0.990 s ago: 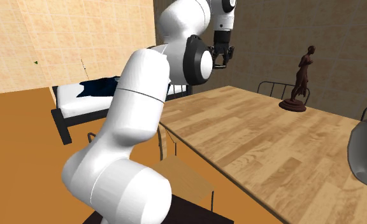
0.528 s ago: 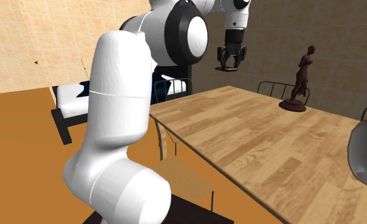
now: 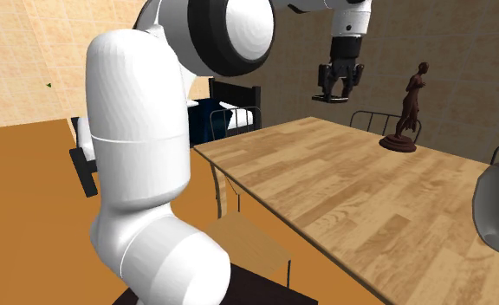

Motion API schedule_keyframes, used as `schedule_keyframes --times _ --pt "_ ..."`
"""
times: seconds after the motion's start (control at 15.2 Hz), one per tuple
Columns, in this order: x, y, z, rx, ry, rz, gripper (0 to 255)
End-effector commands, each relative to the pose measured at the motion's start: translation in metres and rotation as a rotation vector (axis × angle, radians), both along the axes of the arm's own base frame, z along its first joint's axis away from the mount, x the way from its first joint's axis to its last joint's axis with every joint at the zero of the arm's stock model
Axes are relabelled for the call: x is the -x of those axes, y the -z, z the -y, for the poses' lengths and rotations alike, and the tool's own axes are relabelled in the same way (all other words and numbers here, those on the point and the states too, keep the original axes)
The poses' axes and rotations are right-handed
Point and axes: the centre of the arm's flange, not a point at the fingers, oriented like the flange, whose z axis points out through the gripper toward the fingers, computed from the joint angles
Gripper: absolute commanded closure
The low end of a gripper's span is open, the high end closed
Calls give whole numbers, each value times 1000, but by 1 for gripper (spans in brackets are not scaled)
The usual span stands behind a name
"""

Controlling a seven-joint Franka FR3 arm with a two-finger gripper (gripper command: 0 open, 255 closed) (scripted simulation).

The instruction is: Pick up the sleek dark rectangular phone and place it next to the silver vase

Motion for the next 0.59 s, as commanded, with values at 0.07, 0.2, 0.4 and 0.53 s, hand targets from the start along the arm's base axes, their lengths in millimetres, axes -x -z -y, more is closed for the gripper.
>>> schedule_keyframes --times 0.07,0.2,0.4,0.53 --pt "24 3 33 0 -1 0 255" --pt "41 3 54 0 -1 0 255" --pt "66 3 85 0 -1 0 255" --pt "82 3 105 0 -1 0 255"
